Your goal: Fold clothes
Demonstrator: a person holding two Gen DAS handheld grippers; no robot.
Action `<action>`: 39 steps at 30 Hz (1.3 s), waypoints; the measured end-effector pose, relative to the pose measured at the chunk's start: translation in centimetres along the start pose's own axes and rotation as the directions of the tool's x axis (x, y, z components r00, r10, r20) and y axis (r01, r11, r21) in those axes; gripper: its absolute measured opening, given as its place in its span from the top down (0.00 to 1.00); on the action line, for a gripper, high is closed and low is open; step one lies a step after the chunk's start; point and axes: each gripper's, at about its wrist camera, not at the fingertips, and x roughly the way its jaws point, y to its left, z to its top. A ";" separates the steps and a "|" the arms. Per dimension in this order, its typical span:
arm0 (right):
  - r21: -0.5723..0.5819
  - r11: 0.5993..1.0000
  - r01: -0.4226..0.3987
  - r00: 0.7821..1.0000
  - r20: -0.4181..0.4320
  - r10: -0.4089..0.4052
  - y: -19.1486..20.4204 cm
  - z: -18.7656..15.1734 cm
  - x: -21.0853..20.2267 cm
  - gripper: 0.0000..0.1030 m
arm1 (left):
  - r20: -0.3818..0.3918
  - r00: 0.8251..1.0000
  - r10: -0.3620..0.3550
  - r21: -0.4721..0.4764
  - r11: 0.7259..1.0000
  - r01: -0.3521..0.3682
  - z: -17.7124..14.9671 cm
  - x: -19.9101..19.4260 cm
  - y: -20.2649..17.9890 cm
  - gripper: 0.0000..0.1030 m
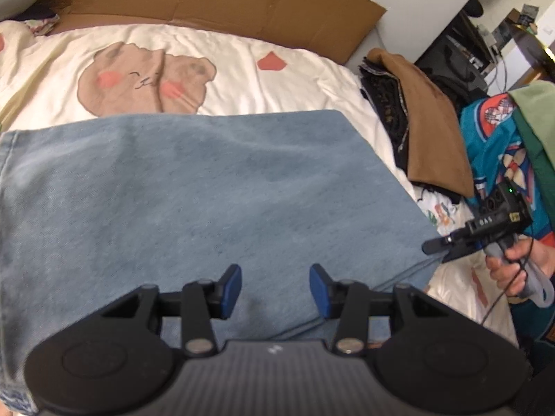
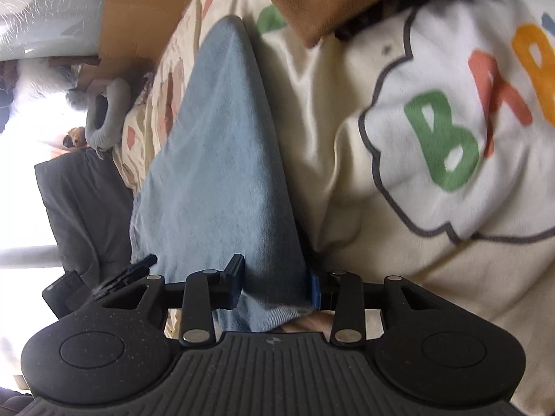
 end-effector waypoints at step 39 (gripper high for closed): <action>0.138 0.984 -0.110 0.979 0.187 0.083 0.3 1.6 1.8 0.69 | -0.173 0.983 -0.059 0.005 0.998 0.061 -1.7 1.6 -2.8 0.91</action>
